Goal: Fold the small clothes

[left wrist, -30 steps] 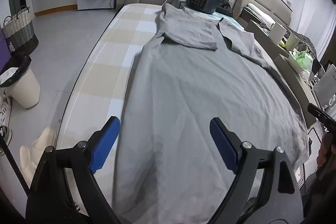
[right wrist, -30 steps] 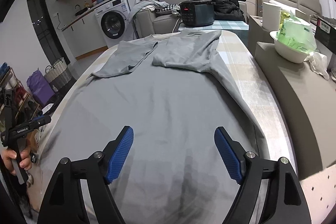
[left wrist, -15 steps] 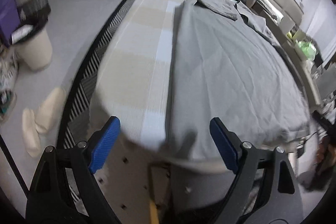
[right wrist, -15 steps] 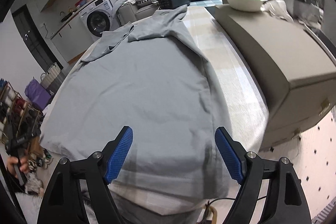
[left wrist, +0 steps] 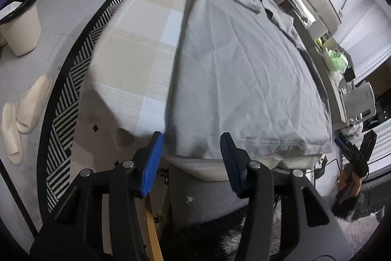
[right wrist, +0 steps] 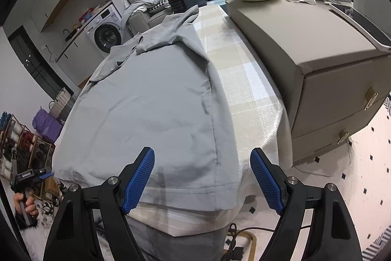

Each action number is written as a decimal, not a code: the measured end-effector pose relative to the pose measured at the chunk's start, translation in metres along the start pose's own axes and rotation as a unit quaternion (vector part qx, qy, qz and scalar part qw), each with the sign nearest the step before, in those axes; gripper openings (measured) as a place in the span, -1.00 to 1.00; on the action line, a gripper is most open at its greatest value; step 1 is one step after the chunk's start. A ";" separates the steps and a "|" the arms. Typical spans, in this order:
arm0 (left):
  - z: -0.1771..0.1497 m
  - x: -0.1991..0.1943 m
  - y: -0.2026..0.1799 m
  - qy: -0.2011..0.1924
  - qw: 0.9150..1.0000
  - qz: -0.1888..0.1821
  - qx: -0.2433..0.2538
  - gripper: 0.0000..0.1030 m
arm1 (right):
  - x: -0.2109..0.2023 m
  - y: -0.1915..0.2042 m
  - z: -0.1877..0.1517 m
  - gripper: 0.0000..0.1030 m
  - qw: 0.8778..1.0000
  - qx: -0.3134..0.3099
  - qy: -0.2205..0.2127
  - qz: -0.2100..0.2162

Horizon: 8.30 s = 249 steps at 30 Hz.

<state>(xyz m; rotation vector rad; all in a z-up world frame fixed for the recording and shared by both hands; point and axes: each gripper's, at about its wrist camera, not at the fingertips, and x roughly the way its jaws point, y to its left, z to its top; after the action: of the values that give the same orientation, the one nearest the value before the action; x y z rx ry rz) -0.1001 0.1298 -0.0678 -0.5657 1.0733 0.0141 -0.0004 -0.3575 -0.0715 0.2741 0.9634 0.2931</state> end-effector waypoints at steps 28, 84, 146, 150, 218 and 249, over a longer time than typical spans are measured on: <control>0.008 0.006 -0.006 0.029 0.998 -0.054 -0.002 -0.13 | 0.009 -0.034 -0.015 -0.39 0.990 0.064 0.047 0.119; 0.007 -0.110 -0.014 -0.111 0.970 -0.214 0.010 -1.00 | -0.093 -0.024 -0.037 -0.93 0.909 0.026 -0.142 0.391; 0.385 0.195 -0.125 0.017 0.988 -0.114 0.099 0.05 | 0.284 0.069 0.291 -0.13 0.978 0.125 0.091 0.139; 0.368 0.224 -0.155 0.052 0.985 -0.088 0.137 0.07 | 0.308 0.071 0.309 -0.13 0.965 0.172 0.063 0.186; 0.186 0.099 -0.037 -0.047 0.997 0.020 0.049 -0.88 | 0.104 0.009 0.107 -0.93 0.996 -0.069 0.057 0.028; 0.138 0.039 -0.089 -0.164 0.975 0.098 0.112 0.49 | 0.157 0.152 0.088 0.44 0.979 -0.198 0.016 -0.042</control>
<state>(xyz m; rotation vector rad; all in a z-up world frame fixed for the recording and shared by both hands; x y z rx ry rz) 0.0578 0.1044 -0.0142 -0.2411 0.7904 0.1521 0.1389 -0.1677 -0.0892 -0.1358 0.9233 0.4043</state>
